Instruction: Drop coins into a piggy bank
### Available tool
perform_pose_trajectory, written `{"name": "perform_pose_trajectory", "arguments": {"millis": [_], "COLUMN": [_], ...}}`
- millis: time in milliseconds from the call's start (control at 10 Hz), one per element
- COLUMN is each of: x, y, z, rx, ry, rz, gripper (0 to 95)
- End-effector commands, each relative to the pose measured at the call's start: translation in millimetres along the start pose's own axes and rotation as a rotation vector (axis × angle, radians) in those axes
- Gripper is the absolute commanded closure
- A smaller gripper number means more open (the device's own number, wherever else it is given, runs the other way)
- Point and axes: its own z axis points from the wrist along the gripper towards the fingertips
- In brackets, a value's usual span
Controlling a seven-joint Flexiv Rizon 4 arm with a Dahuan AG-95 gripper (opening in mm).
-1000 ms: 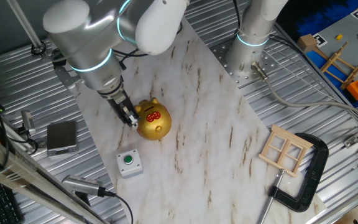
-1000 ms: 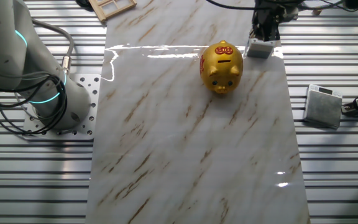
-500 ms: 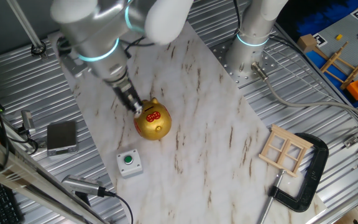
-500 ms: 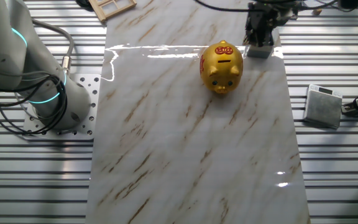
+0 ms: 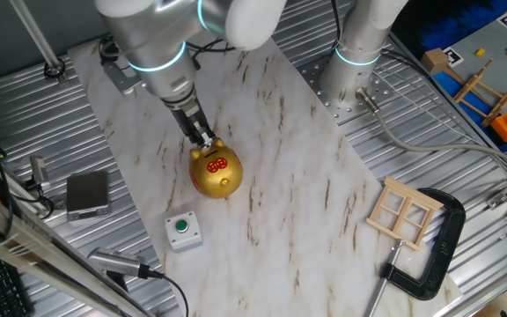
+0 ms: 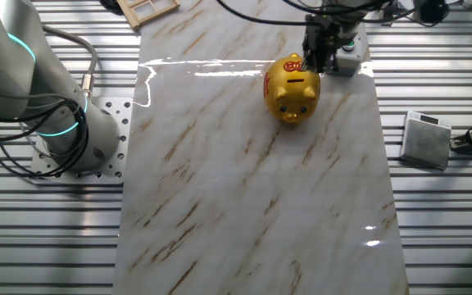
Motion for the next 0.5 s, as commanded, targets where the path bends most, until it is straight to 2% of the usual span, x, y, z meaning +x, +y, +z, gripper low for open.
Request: {"name": "perform_pose_trajectory", "arguments": {"millis": [100, 500], "x": [3.0, 1.6], "y": [-3.0, -6.8], "z": [5.8, 10.4], "rx": [0.005, 0.003], "ry": [-0.005, -0.014], "rz": [0.01, 0.012], "gripper": [95.0, 95.0]}}
